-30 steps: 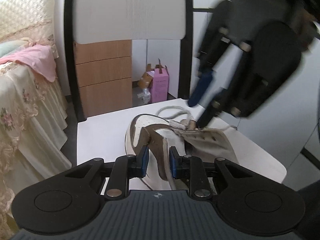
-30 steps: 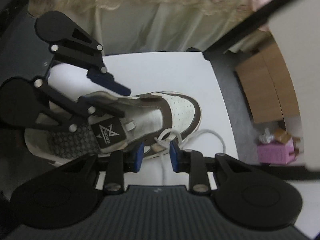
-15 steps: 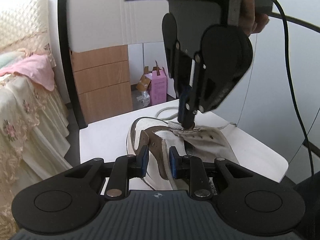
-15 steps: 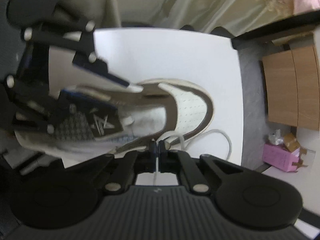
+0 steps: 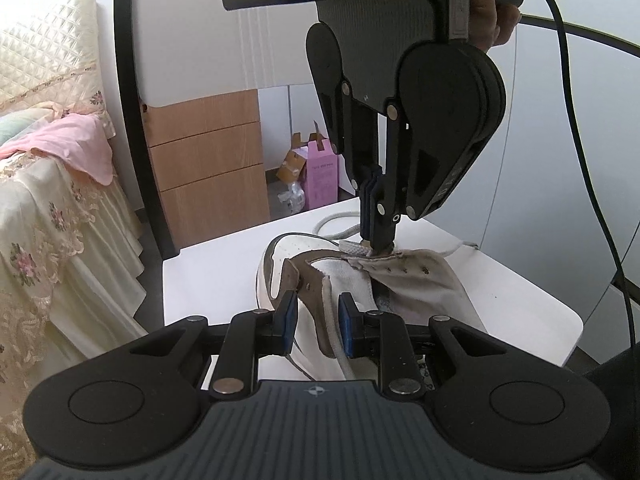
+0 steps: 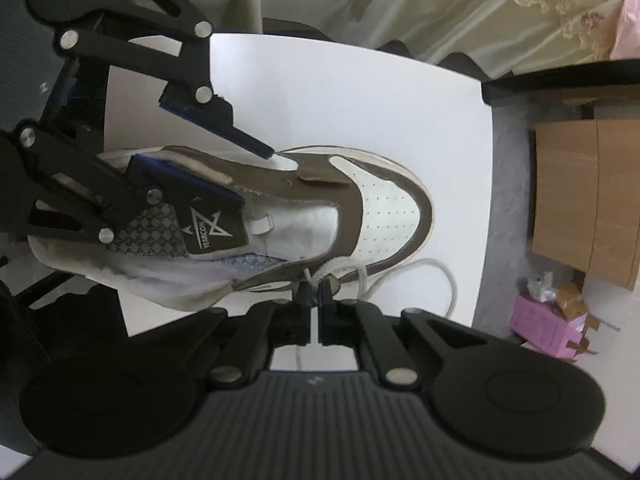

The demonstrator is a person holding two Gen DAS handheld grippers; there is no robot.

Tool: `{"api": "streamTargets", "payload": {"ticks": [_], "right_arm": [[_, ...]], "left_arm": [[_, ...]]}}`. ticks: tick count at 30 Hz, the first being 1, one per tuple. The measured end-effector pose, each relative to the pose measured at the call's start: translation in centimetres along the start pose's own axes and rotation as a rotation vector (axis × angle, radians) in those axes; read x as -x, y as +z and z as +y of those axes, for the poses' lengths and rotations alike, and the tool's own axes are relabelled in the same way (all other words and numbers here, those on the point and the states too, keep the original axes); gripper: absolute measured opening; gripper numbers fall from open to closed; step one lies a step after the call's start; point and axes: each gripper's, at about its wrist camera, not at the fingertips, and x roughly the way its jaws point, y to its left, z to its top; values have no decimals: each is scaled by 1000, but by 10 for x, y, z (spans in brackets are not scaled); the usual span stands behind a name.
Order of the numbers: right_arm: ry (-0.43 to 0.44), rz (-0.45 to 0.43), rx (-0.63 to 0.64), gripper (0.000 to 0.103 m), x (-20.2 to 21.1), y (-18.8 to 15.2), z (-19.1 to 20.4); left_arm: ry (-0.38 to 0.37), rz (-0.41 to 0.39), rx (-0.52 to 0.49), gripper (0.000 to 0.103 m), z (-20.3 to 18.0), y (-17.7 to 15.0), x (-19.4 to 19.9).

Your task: Lace up shoes with both hands

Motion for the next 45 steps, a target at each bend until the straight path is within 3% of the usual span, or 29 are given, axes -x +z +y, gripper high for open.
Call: {"api": "streamTargets", "payload": {"ticks": [9, 21, 27, 28, 30, 36, 38, 45], "right_arm": [[19, 41, 4, 4, -9, 4, -3], [58, -25, -68, 1, -7, 16, -8], [57, -3, -1, 6, 4, 15, -7], [53, 7, 12, 9, 4, 15, -7], [53, 20, 36, 40, 4, 16, -7], [96, 65, 23, 34, -6, 20, -16], [100, 80, 17, 24, -10, 21, -19], [118, 70, -7, 3, -15, 20, -16]], "left_arm": [[-2, 32, -1, 26, -2, -2, -3], [-12, 38, 12, 26, -1, -3, -2], [-11, 39, 12, 26, -1, -4, -2], [-11, 39, 13, 26, -1, -4, -2], [-10, 40, 12, 26, -2, -4, -2], [-12, 40, 18, 26, -1, -4, -3], [-12, 40, 18, 26, -2, -4, -4], [-4, 43, 4, 26, -4, -4, -6]]}}
